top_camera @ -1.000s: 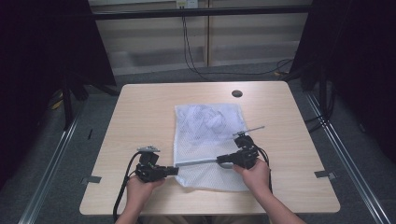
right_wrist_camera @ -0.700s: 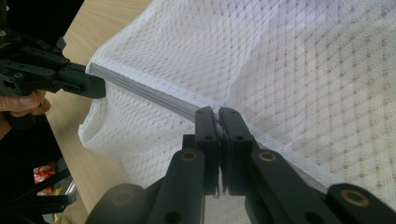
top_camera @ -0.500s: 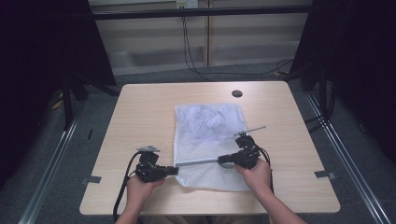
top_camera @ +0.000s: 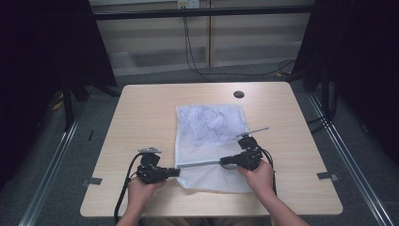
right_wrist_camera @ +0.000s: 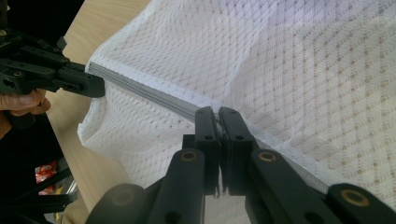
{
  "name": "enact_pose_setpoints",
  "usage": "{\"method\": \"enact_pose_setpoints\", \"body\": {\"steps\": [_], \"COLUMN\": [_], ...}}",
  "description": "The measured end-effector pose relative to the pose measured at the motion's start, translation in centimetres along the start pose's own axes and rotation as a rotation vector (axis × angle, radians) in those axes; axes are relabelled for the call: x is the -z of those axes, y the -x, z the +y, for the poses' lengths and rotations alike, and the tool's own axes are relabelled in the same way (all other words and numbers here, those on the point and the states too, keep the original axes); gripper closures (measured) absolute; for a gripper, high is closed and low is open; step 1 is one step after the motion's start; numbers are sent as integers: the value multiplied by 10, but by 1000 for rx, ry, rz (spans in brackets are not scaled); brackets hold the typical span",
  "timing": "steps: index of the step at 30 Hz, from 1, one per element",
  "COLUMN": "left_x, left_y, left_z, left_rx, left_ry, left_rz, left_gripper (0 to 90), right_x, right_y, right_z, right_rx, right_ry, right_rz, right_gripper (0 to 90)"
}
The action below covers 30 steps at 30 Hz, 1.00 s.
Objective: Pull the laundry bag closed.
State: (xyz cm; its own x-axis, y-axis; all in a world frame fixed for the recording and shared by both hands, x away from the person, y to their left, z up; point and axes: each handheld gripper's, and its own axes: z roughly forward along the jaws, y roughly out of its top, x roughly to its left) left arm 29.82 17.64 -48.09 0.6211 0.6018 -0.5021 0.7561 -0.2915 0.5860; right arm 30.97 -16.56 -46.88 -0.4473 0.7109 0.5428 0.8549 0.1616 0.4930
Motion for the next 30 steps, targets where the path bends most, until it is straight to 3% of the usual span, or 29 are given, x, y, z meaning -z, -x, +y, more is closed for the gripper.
{"method": "enact_pose_setpoints", "body": {"steps": [30], "left_x": [0], "left_y": [1], "left_z": [0], "left_rx": [-4], "left_ry": [3], "left_rz": [12], "left_gripper": [879], "right_x": [14], "right_y": [12], "right_z": [-7], "right_rx": [-21], "right_ry": [18], "right_rz": [-25], "right_gripper": [874]}}
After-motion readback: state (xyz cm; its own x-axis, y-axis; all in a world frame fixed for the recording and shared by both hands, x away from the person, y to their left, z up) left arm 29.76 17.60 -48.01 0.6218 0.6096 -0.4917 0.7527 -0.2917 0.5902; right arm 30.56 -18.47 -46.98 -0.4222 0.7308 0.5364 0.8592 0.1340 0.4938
